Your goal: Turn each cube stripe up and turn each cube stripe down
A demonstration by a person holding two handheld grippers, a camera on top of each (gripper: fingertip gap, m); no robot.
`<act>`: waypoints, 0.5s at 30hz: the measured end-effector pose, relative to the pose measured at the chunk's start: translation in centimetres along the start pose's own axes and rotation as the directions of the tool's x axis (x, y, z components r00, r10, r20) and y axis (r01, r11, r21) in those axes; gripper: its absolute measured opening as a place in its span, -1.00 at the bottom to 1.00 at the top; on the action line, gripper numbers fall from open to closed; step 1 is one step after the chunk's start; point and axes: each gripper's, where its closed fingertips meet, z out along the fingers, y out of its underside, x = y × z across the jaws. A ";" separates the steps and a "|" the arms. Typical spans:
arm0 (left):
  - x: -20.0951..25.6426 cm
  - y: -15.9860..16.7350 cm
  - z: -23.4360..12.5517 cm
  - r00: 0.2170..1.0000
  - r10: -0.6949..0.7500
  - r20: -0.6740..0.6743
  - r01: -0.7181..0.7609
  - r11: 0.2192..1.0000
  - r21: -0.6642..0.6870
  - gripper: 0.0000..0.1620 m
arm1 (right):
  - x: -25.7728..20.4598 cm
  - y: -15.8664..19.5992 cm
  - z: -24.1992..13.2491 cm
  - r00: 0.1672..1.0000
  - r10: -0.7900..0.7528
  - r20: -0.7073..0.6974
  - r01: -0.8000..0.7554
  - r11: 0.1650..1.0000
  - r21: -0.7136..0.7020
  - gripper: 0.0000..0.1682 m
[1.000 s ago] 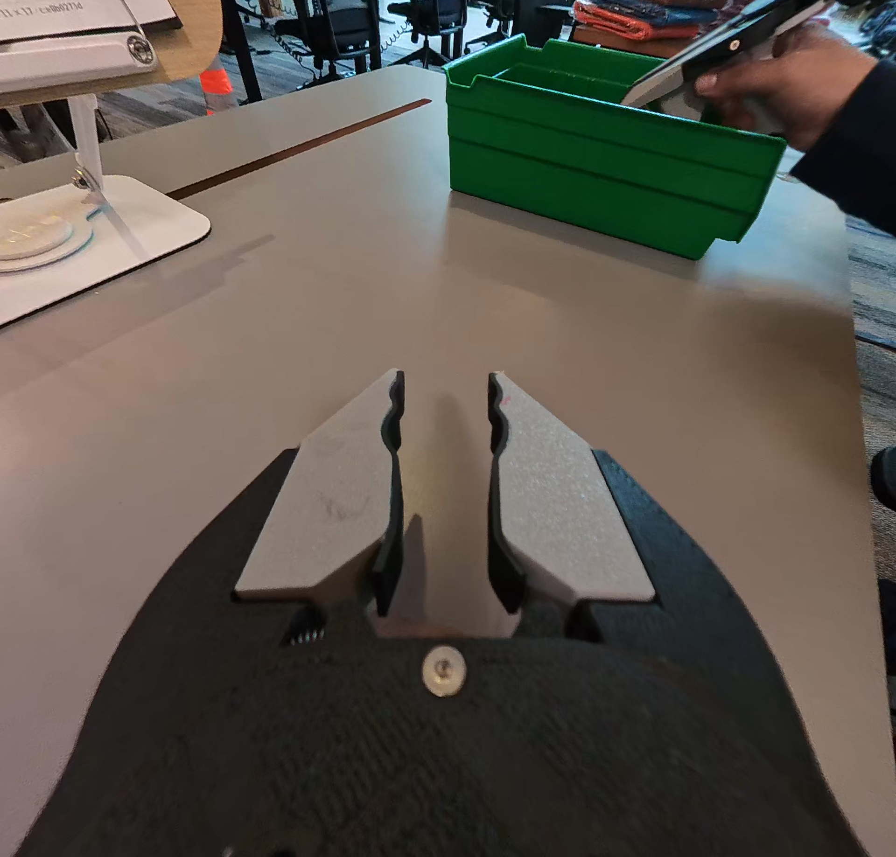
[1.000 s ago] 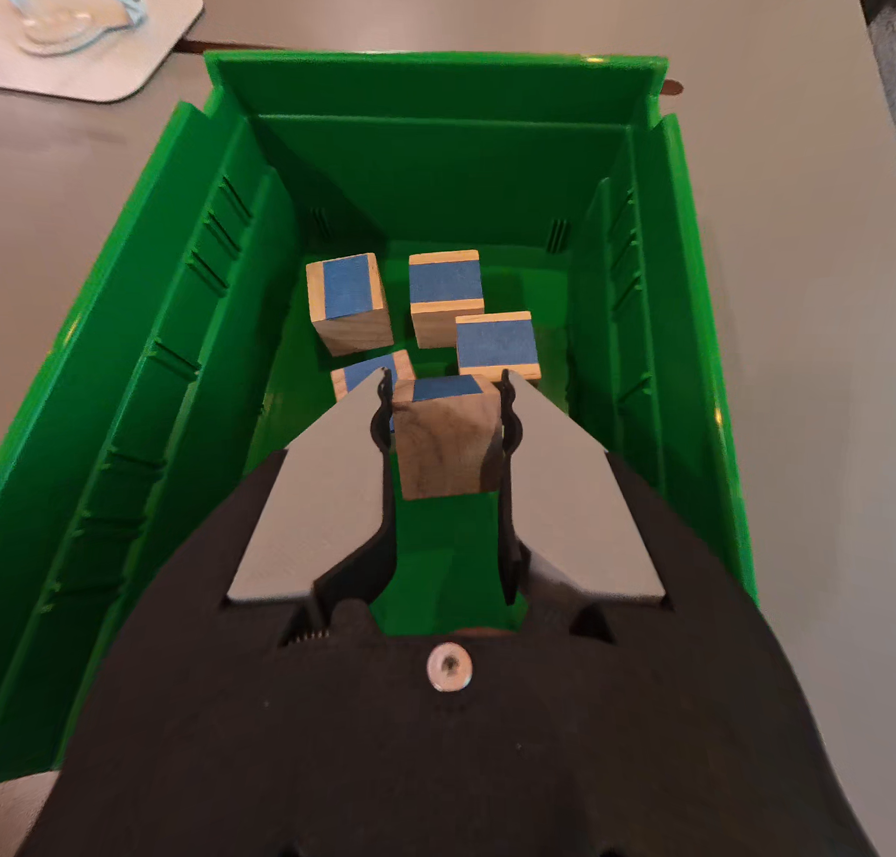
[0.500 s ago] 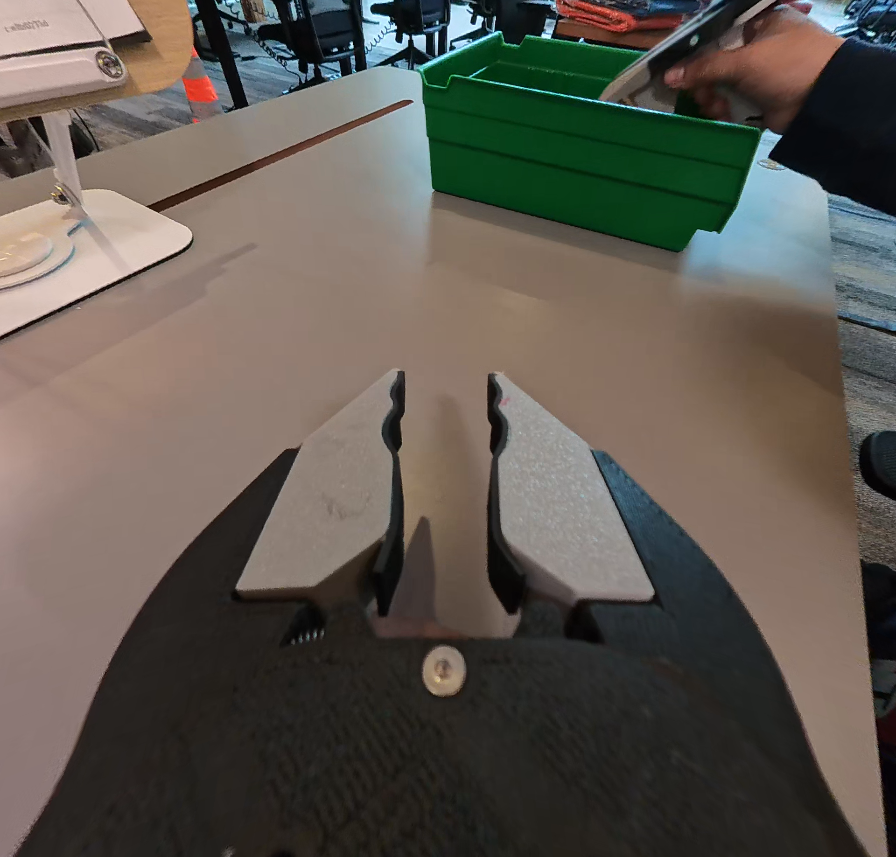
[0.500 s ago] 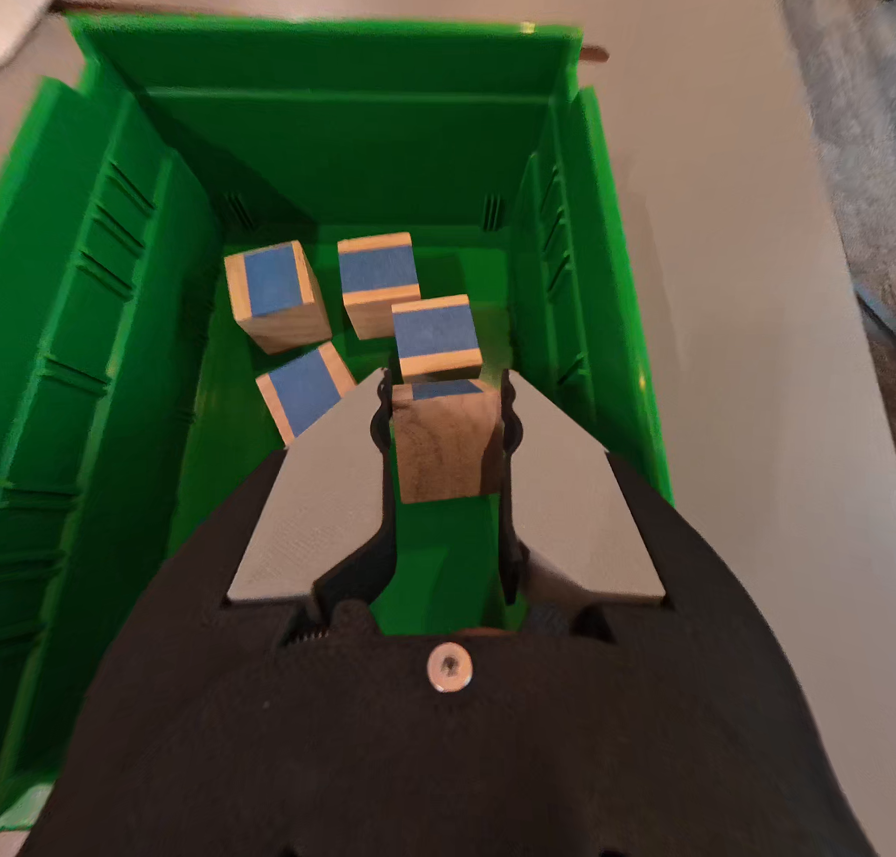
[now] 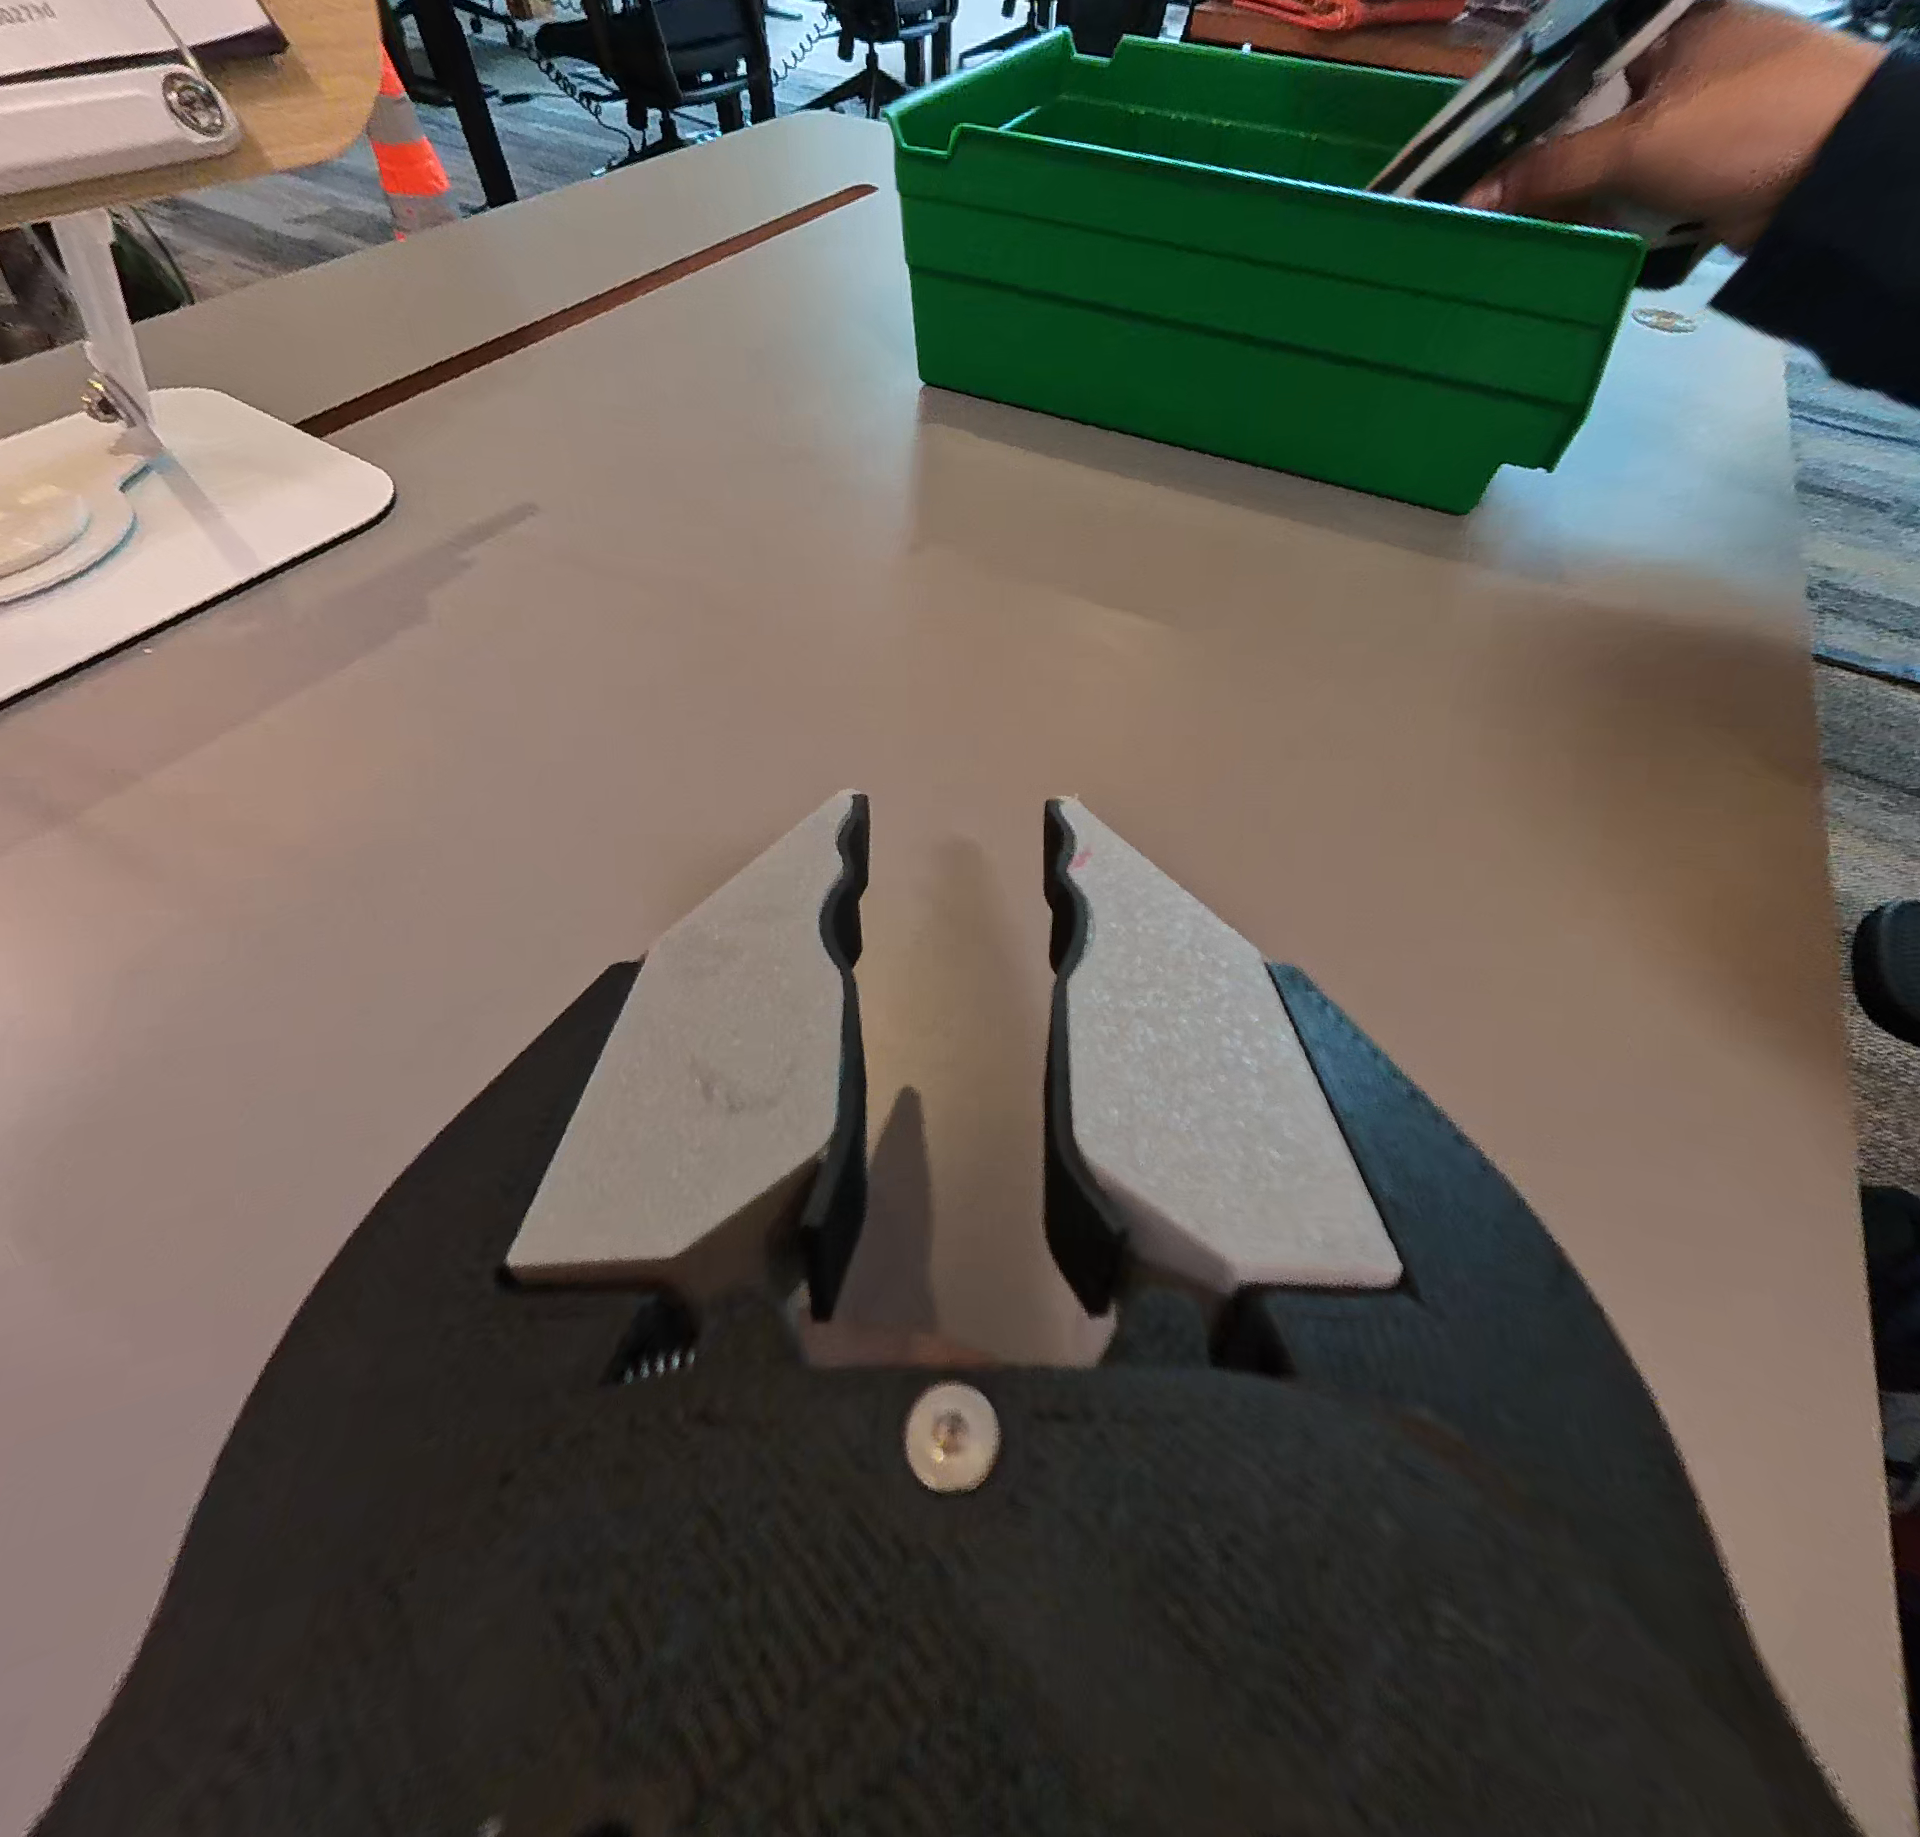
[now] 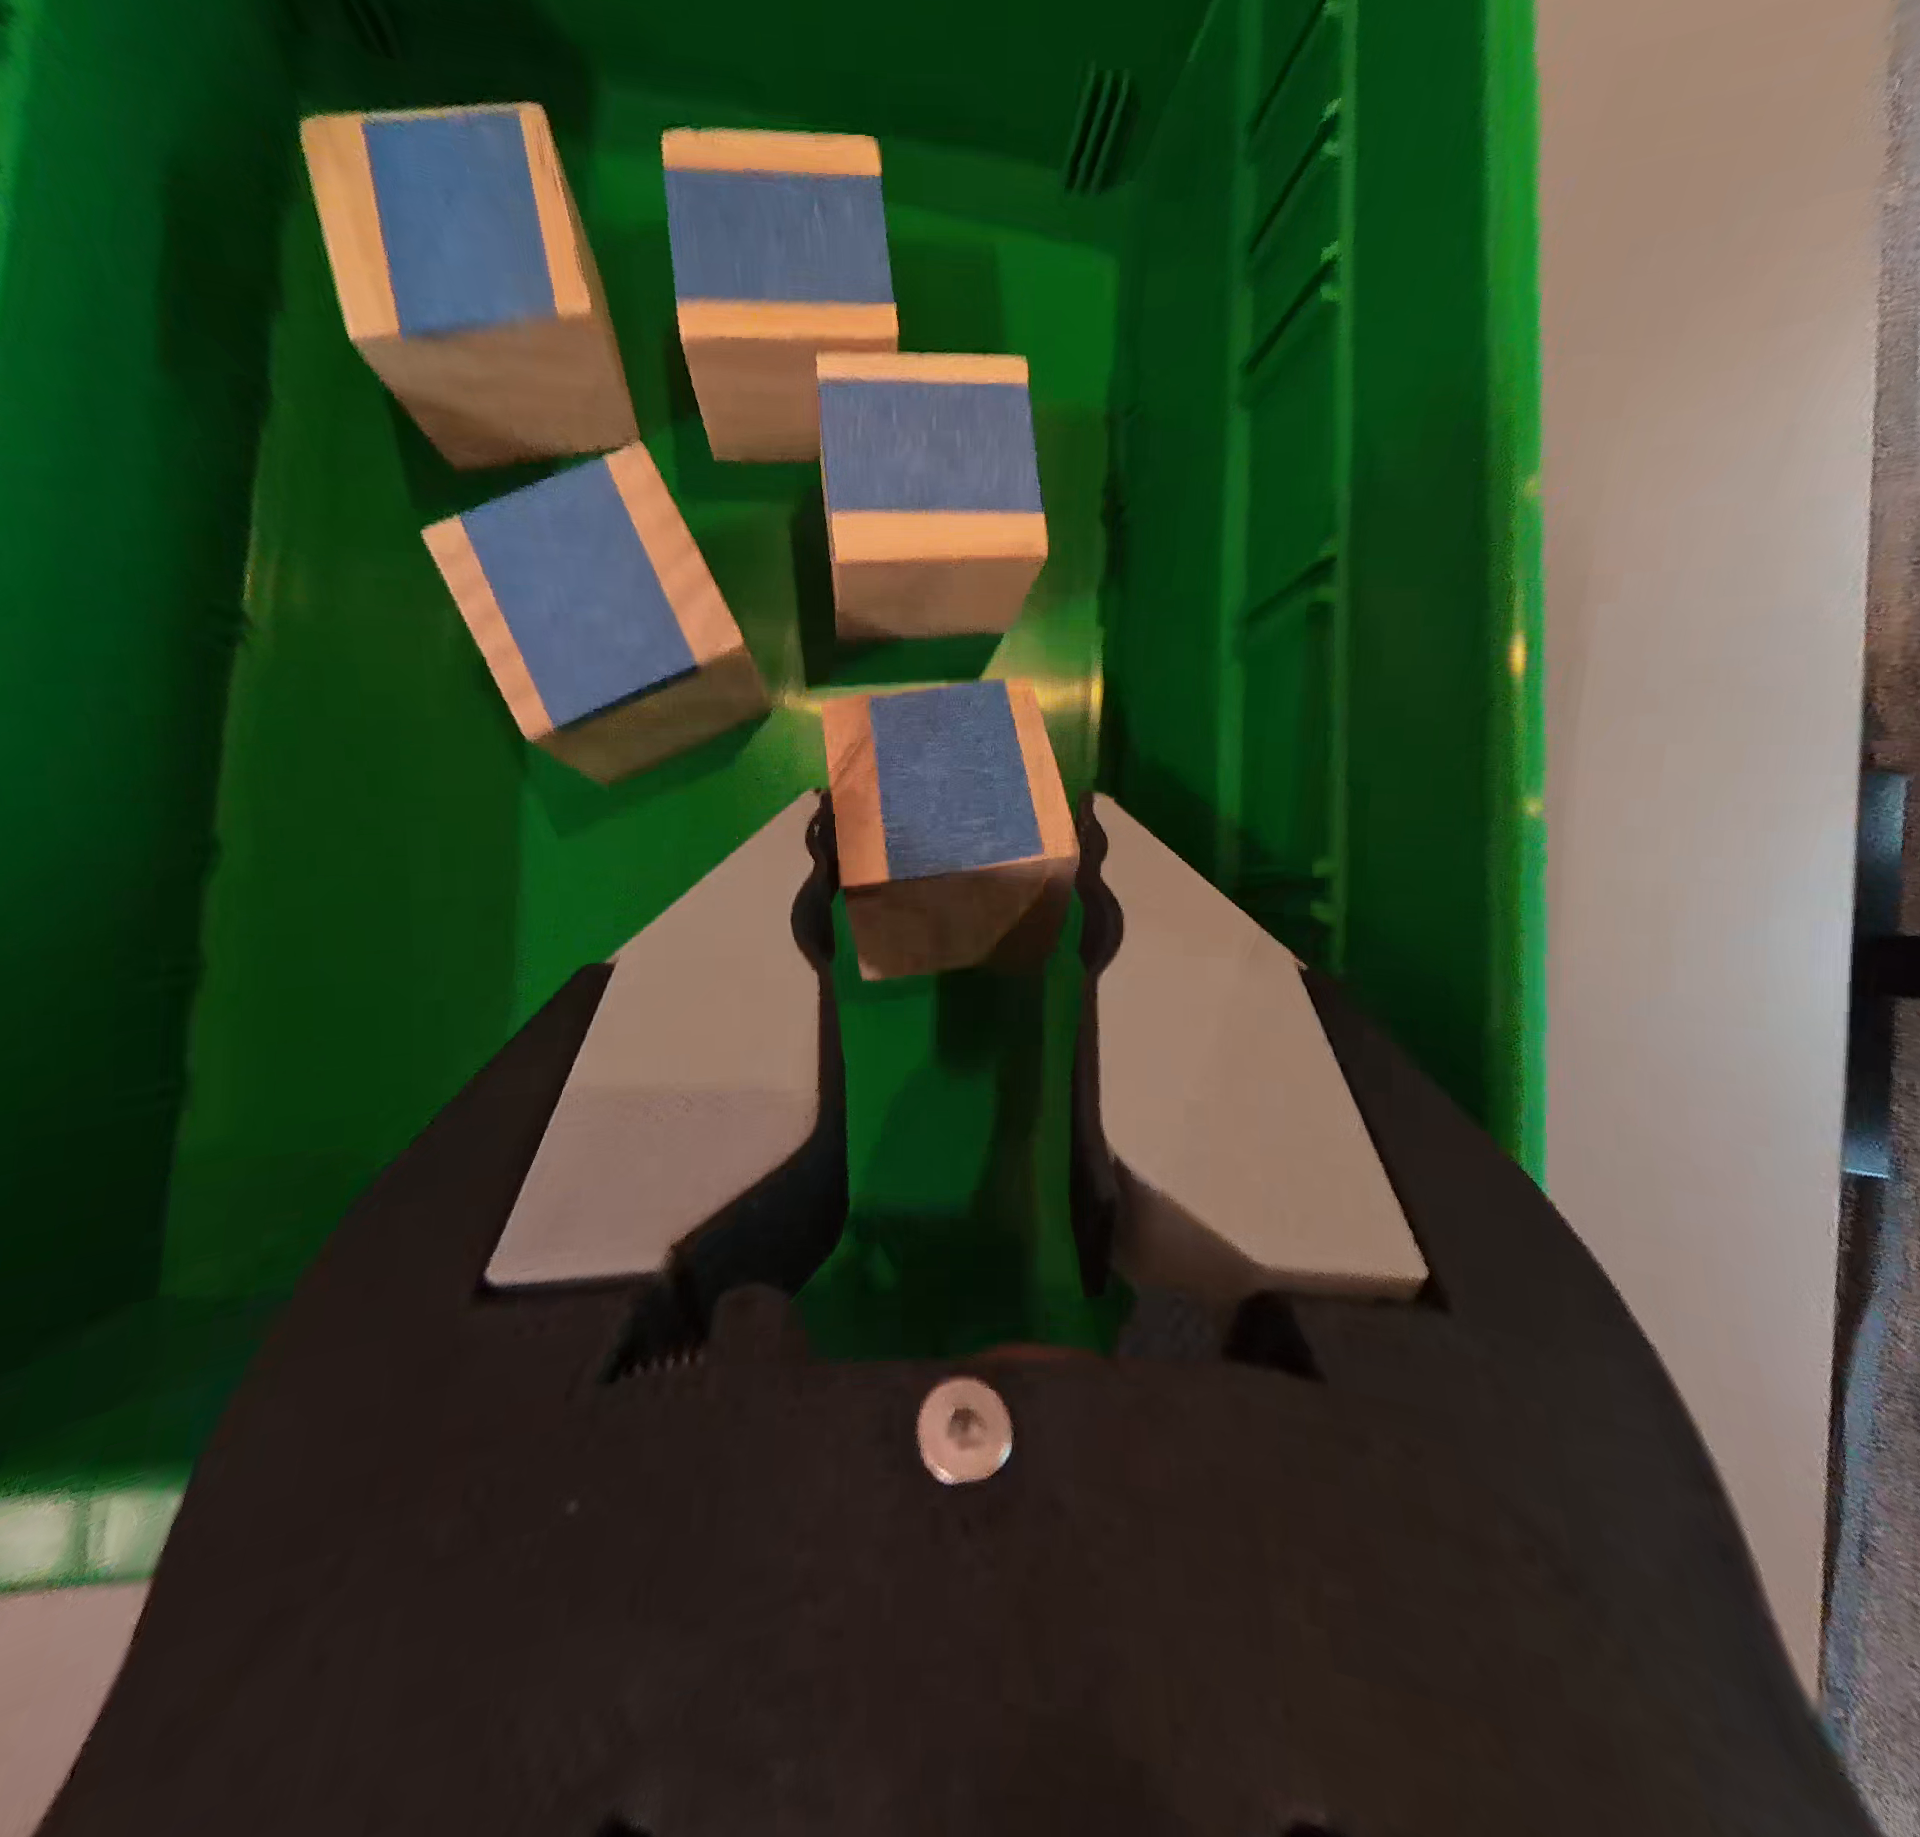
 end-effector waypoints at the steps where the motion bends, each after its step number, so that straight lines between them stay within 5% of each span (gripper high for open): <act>1: 0.0 0.1 0.1 1.000 0.006 0.001 -0.006 1.000 -0.004 -0.61 | -0.1 0.3 -0.3 1.000 0.000 0.009 0.000 1.000 -0.008 -0.48; 7: 0.0 0.4 0.3 1.000 0.002 0.003 -0.001 1.000 -0.017 -0.61 | -0.3 -0.2 -3.0 1.000 -0.026 0.002 0.025 0.999 0.033 -0.54; 15: 0.1 0.9 0.6 1.000 0.023 0.005 -0.023 0.999 -0.040 -0.61 | -7.6 -8.0 -10.5 0.985 -0.068 0.159 0.002 0.924 0.382 -0.31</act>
